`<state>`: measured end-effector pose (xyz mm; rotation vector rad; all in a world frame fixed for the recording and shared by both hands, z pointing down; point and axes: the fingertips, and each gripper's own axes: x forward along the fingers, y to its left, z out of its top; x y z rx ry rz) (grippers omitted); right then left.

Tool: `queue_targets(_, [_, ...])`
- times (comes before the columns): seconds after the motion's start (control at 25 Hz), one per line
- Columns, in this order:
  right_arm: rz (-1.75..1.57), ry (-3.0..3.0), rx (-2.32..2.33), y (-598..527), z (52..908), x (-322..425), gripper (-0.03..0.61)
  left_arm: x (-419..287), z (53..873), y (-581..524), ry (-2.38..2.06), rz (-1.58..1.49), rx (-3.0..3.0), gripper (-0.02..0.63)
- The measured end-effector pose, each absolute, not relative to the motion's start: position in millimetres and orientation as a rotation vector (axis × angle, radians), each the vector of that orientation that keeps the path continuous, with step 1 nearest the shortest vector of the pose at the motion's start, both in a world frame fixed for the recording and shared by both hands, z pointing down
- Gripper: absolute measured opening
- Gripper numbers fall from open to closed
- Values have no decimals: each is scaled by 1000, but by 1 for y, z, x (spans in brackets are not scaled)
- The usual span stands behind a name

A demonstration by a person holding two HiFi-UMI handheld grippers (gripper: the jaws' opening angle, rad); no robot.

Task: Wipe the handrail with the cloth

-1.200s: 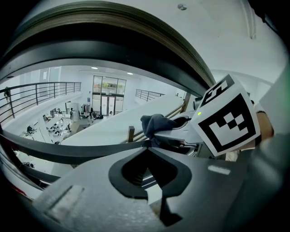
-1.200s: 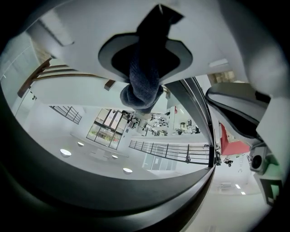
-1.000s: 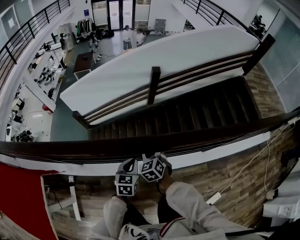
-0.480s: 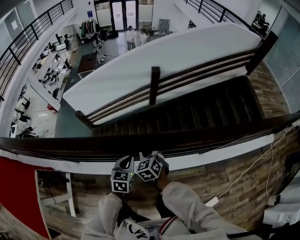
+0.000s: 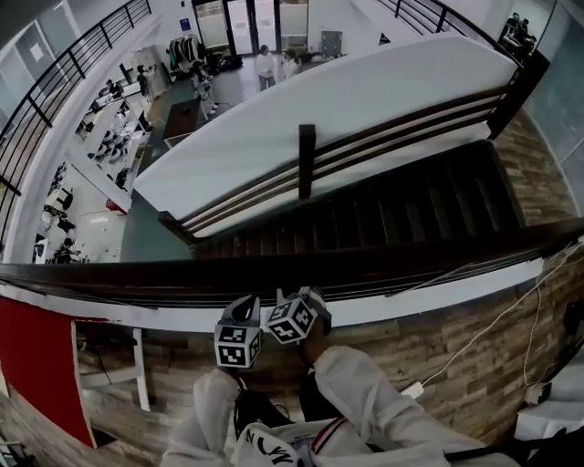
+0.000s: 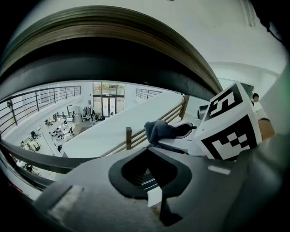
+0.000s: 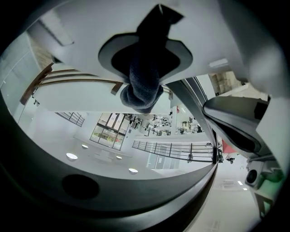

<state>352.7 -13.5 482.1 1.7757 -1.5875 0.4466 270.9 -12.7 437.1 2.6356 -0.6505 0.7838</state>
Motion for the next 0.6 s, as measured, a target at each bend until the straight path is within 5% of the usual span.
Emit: queue_targets(0.6, [473, -1449, 1896, 64, 481, 456, 91, 366, 447, 59, -412, 831, 2688, 3])
